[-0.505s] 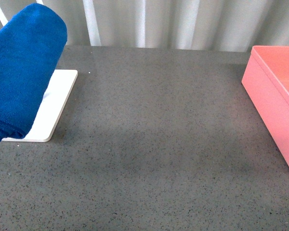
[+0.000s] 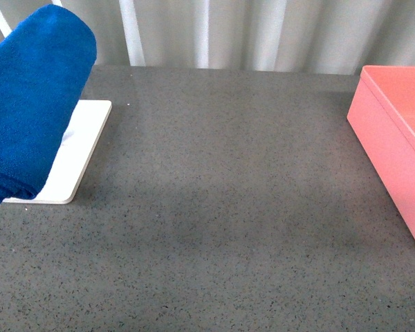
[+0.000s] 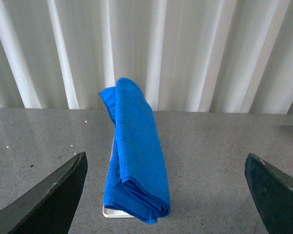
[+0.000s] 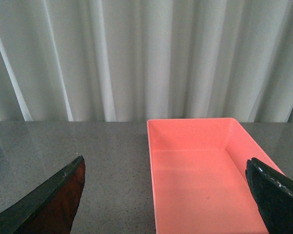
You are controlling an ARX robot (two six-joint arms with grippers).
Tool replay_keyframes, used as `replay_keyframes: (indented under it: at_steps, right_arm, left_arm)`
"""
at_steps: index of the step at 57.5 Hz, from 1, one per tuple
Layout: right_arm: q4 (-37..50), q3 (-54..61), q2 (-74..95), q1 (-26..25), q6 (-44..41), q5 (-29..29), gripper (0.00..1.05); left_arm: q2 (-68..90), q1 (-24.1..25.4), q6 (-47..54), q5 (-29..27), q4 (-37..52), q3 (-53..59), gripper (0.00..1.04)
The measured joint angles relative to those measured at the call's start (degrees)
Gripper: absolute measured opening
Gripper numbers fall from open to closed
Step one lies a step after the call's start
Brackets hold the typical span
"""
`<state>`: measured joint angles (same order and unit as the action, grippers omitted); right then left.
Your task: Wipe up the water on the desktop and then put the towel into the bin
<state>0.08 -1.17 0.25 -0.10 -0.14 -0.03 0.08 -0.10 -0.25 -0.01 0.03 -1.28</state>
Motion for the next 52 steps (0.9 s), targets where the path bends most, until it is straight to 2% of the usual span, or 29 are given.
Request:
replay_keyframes:
  at_steps: [52]
  right_arm:
    - [0.0, 0.0, 0.0, 0.0, 0.0, 0.0, 0.98]
  left_arm:
    - [0.0, 0.0, 0.0, 0.0, 0.0, 0.0, 0.98]
